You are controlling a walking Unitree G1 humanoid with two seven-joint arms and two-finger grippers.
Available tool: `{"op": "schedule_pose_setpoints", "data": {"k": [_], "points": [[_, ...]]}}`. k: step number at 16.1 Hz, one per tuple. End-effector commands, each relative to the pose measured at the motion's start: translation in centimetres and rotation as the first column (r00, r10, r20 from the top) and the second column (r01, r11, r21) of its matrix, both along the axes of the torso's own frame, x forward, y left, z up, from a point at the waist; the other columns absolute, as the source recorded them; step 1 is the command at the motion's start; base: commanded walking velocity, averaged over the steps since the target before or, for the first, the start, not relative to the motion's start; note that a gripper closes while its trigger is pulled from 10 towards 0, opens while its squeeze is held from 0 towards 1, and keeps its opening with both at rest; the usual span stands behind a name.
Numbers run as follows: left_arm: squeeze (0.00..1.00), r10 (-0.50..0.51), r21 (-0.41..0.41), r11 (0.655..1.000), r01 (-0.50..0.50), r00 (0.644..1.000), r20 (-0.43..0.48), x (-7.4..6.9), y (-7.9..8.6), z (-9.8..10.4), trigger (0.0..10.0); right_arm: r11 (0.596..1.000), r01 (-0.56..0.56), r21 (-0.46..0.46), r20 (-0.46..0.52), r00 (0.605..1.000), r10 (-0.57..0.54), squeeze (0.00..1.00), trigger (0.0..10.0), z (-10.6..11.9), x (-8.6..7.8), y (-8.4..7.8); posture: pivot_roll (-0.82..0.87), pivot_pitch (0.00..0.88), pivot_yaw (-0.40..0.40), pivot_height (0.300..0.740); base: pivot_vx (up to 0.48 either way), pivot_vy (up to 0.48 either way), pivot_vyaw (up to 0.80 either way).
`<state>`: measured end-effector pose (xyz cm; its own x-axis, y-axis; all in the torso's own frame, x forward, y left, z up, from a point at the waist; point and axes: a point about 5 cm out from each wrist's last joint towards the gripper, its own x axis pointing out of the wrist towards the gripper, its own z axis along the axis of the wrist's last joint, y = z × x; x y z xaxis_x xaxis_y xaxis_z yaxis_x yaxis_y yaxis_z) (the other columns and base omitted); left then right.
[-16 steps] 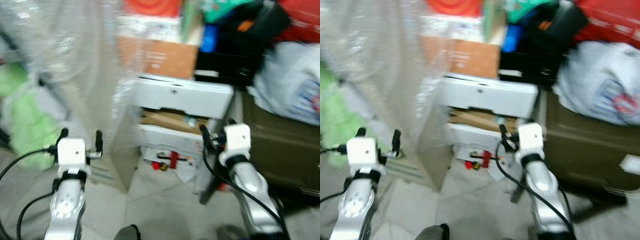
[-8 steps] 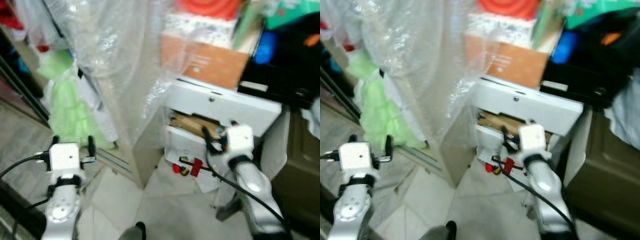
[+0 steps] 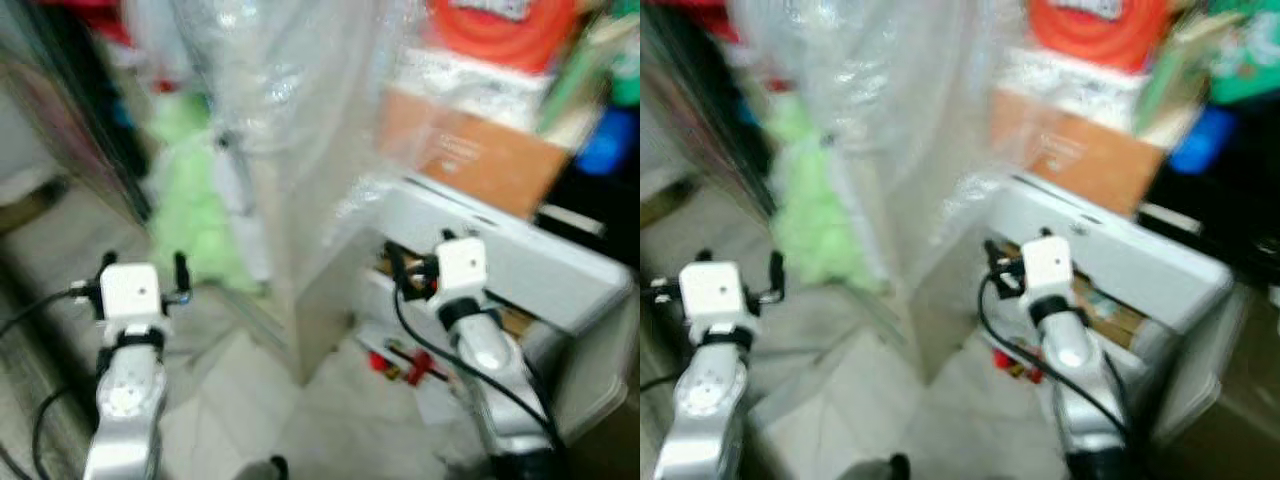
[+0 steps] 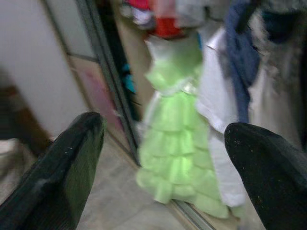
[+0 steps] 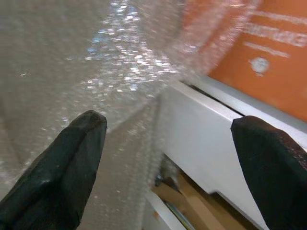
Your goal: Clean up the room
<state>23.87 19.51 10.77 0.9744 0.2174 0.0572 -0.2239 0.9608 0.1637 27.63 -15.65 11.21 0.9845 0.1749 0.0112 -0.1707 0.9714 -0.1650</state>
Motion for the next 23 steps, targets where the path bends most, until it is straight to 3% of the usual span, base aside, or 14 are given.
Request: {"op": "schedule_pose_setpoints", "data": {"k": [1,12,18,20,23], "points": [[0.0,0.003,0.01,1.0,-0.002,1.0,-0.014,0.0,0.1,-0.2,10.0,1.0,0.001,0.004,-0.005,1.0,-0.001,0.0,10.0,-0.1,0.1,0.0,-0.09,0.04,0.016,0.74,0.0,0.0,0.8],[0.0,0.039,-0.001,0.999,-0.04,0.999,-0.035,0.1,0.5,-0.6,10.0,1.0,-0.008,0.016,-0.002,1.0,0.008,0.0,10.0,-0.1,0.4,0.8,-0.08,0.04,0.016,0.74,0.0,0.0,0.8],[0.0,-0.042,-0.064,0.997,0.039,0.998,-0.046,0.6,-0.5,-0.8,10.0,1.0,0.003,0.029,0.0,1.0,-0.003,0.0,10.0,0.0,0.4,0.6,-0.08,0.043,0.014,0.74,0.0,0.0,0.49],[0.0,-0.138,-0.128,0.983,0.131,0.989,-0.048,0.3,-1.6,-0.8,10.0,0.999,0.002,0.038,-0.01,1.0,-0.002,0.0,10.0,0.0,-1.2,-0.3,-0.08,0.042,0.008,0.74,0.0,0.0,0.0],[0.0,-0.158,-0.098,0.983,0.152,0.986,-0.049,-0.2,-1.6,-0.7,10.0,1.0,-0.019,0.02,-0.041,0.999,0.02,0.0,10.0,-0.4,-3.2,-0.8,-0.08,0.043,0.007,0.74,0.0,0.0,0.0]]}}
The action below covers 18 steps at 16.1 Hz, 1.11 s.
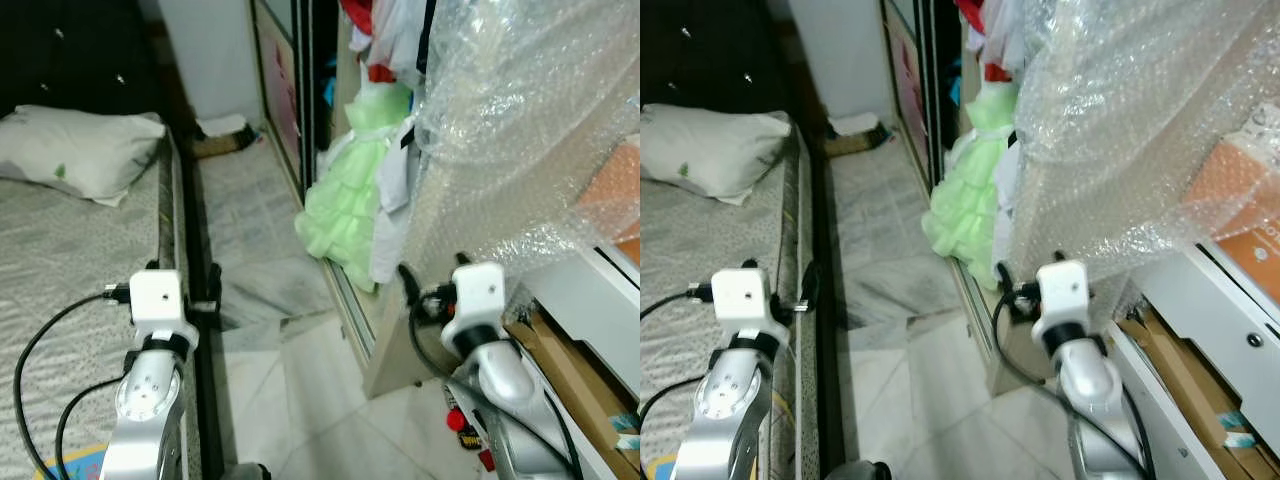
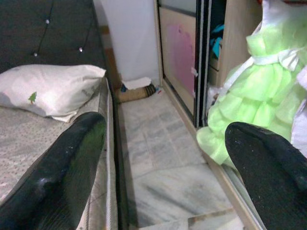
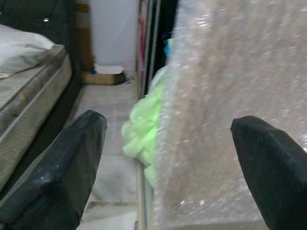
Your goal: Clean up the room
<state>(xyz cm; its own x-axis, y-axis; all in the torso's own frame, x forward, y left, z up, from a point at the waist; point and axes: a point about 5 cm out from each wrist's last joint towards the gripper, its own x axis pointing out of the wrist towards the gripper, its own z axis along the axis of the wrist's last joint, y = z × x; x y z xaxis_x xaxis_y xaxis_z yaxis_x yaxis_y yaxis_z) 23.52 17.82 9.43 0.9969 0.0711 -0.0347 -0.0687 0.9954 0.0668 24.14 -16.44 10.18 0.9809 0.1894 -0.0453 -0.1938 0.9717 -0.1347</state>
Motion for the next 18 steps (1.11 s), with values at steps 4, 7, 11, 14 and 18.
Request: {"op": "schedule_pose_setpoints", "data": {"k": [4,7,11,14,18], "points": [[0.0,-0.134,0.021,0.991,0.134,0.991,0.027,-1.4,-0.9,0.8,10.0,1.0,-0.003,-0.027,-0.032,0.999,0.002,0.0,10.0,-0.1,-1.7,-1.8,-0.08,0.047,0.012,0.74,0.0,0.0,0.0],[0.0,-0.175,0.038,0.984,0.174,0.984,0.036,-1.9,-1.6,1.1,10.0,1.0,0.017,-0.005,-0.019,1.0,-0.017,0.0,10.0,0.6,-2.0,-1.4,-0.08,0.042,0.014,0.74,0.0,0.0,0.0],[0.0,-0.121,0.056,0.991,0.121,0.993,-0.003,-4.1,-0.7,0.6,10.0,0.996,0.092,-0.017,-0.103,0.99,-0.093,0.0,10.0,-0.5,-4.6,-3.4,-0.1,0.047,0.024,0.74,0.0,0.0,0.0],[0.0,-0.122,0.05,0.991,0.122,0.992,-0.004,-3.9,-0.7,0.7,10.0,0.994,0.108,-0.013,-0.12,0.987,-0.109,0.0,10.0,-0.6,-5.1,-3.6,-0.11,0.044,0.029,0.74,0.0,0.0,0.8],[0.0,-0.126,0.053,0.991,0.126,0.992,0.001,-3.7,-0.8,0.8,10.0,0.994,0.106,-0.011,-0.149,0.983,-0.106,0.0,10.0,-2.2,-4.9,-4.2,-0.11,0.041,0.027,0.74,0.0,0.0,0.8]]}}
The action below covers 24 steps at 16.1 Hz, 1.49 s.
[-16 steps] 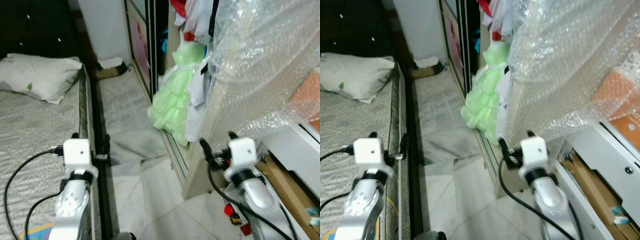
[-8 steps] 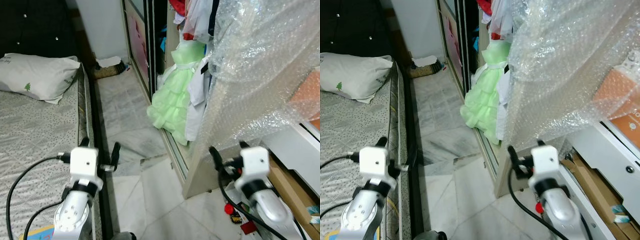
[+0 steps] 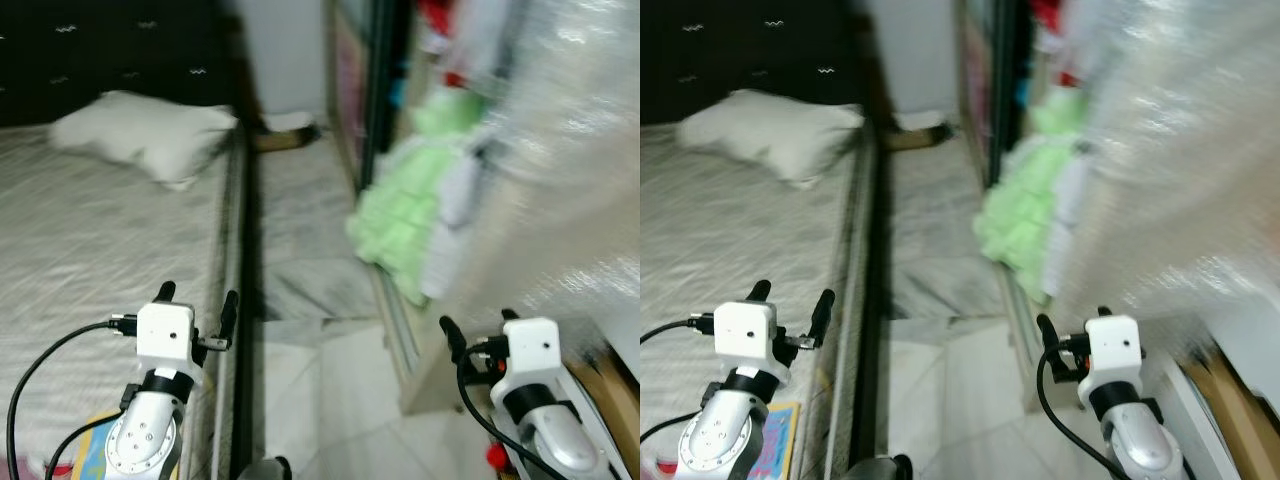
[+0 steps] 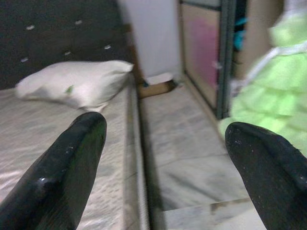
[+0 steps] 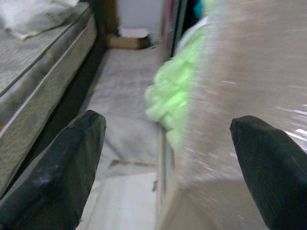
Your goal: Clean up the room
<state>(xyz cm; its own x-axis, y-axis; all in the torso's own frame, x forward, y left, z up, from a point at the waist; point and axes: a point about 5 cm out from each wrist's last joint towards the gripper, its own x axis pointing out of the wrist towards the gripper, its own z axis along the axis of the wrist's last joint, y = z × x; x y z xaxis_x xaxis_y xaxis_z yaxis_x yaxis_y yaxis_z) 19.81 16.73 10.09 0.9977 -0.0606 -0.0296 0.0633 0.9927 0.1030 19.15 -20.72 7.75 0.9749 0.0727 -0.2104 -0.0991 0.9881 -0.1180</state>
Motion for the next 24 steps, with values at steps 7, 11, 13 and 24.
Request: {"op": "schedule_pose_setpoints", "data": {"k": [7,11,13,24], "points": [[0.0,0.015,0.019,1.0,-0.015,1.0,0.005,0.1,0.2,0.2,10.0,1.0,-0.022,0.007,-0.021,1.0,0.023,0.0,10.0,-3.2,0.6,-1.2,-0.1,0.044,0.017,0.74,0.0,0.0,0.7],[0.0,0.031,0.029,0.999,-0.031,0.999,0.008,0.2,0.3,0.2,10.0,1.0,-0.022,0.012,-0.059,0.998,0.023,0.0,10.0,-5.4,0.9,-2.3,-0.1,0.048,0.016,0.74,0.0,0.0,0.72],[0.0,0.03,0.032,0.999,-0.031,1.0,0.009,0.2,0.3,0.2,10.0,1.0,-0.02,0.013,-0.071,0.997,0.021,0.0,10.0,-6.3,1.0,-2.7,-0.1,0.048,0.016,0.74,0.0,0.0,0.69],[0.0,0.026,0.036,0.999,-0.026,0.999,0.019,0.6,0.0,0.3,10.0,0.999,-0.033,0.012,-0.081,0.996,0.033,0.0,10.0,-8.8,1.1,-3.8,-0.1,0.048,0.016,0.74,0.0,0.0,0.68]]}}
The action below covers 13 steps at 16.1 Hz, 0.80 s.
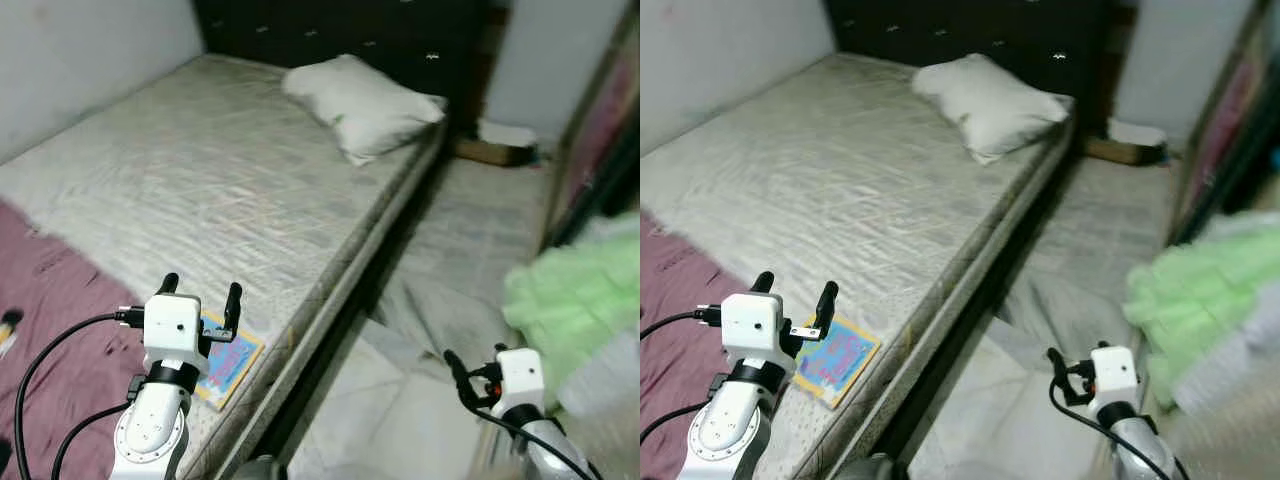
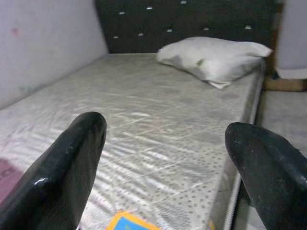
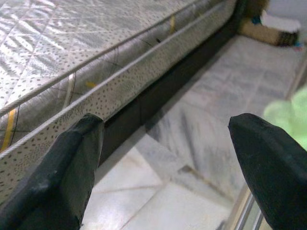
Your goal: Clean up the room
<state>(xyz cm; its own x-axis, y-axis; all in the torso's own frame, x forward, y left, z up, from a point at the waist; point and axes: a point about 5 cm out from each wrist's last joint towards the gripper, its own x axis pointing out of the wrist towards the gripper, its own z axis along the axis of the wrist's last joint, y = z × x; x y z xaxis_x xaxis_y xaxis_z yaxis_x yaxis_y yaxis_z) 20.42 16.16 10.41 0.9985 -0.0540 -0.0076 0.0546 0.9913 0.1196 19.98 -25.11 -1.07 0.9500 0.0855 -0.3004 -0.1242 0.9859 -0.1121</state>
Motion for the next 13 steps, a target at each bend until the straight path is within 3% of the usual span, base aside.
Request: {"op": "schedule_pose_setpoints", "data": {"k": [1,13], "points": [[0.0,0.018,0.021,1.0,-0.018,1.0,-0.002,0.04,0.51,-0.01,10.0,1.0,-0.022,0.016,0.019,1.0,0.021,0.0,10.0,-0.06,0.32,0.63,-0.1,0.043,0.018,0.74,0.0,0.0,0.68],[0.0,0.02,0.047,0.999,-0.021,0.999,0.037,0.56,0.42,0.29,10.0,0.999,-0.042,0.021,0.06,0.997,0.041,0.0,10.0,-0.14,0.48,1.07,-0.09,0.024,0.02,0.74,0.0,0.0,0.7]]}}
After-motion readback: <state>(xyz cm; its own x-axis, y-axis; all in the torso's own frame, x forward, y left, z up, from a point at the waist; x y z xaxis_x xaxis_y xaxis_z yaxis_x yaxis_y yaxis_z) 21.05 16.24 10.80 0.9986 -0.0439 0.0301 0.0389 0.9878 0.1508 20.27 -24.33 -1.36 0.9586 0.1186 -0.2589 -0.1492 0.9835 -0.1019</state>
